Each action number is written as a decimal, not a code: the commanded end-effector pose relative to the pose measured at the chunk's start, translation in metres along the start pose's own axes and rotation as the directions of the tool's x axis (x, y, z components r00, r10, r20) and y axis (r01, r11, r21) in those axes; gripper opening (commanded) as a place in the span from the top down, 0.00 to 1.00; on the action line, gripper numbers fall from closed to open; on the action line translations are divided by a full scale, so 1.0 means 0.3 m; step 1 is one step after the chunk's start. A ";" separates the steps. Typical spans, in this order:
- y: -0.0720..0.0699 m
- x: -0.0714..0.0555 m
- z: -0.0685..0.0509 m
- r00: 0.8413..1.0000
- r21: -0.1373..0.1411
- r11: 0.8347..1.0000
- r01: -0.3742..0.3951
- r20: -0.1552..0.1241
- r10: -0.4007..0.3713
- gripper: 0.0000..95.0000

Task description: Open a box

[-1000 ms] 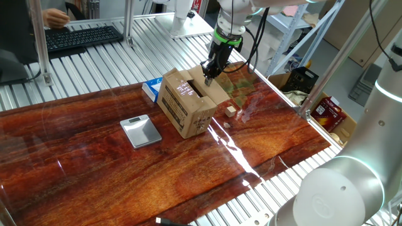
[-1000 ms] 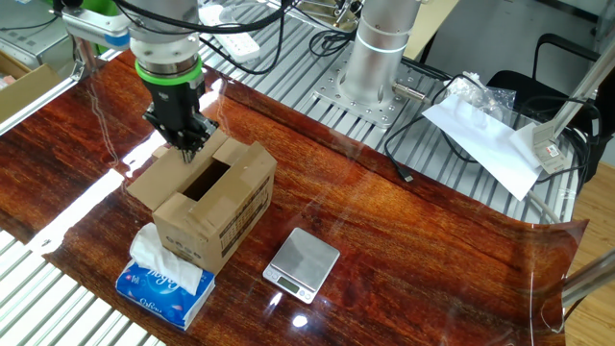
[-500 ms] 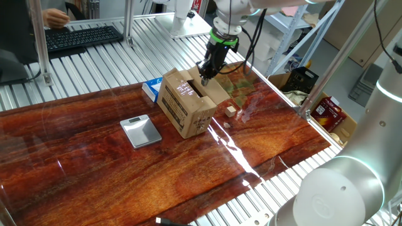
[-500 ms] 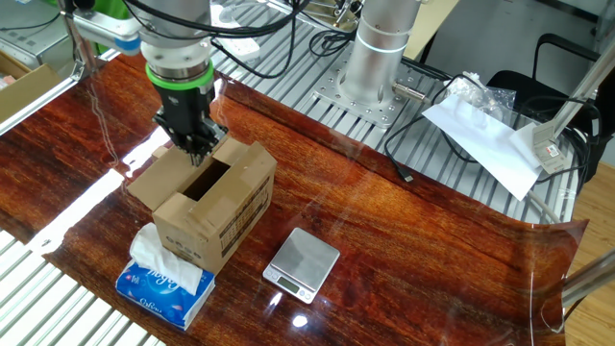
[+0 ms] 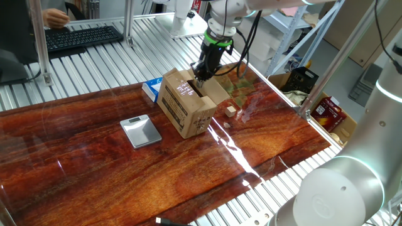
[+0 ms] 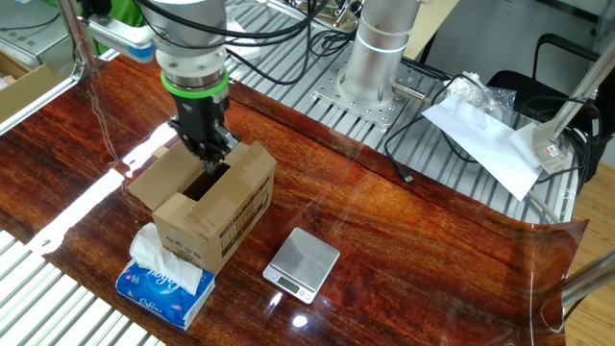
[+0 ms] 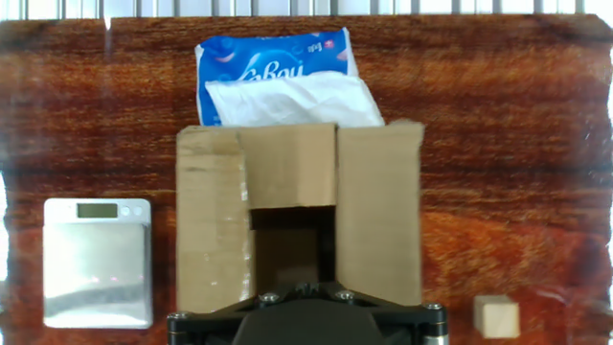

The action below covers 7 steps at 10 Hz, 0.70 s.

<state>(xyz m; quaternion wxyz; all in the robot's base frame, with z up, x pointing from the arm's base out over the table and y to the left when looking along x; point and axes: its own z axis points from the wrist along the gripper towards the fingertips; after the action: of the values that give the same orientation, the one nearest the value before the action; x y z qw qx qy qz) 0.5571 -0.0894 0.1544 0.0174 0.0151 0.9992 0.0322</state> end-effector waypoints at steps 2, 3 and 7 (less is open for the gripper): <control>0.049 0.007 0.007 0.999 -0.008 0.999 -0.044 0.005 0.044 1.00; 0.060 0.007 0.006 0.999 -0.011 0.999 -0.052 0.005 0.052 1.00; 0.129 0.002 -0.005 0.992 -0.022 0.992 -0.124 -0.002 0.124 1.00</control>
<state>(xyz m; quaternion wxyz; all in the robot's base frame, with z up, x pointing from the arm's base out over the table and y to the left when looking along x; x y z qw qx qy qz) 0.5584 -0.0513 0.1582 0.0153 0.0750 0.9961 0.0443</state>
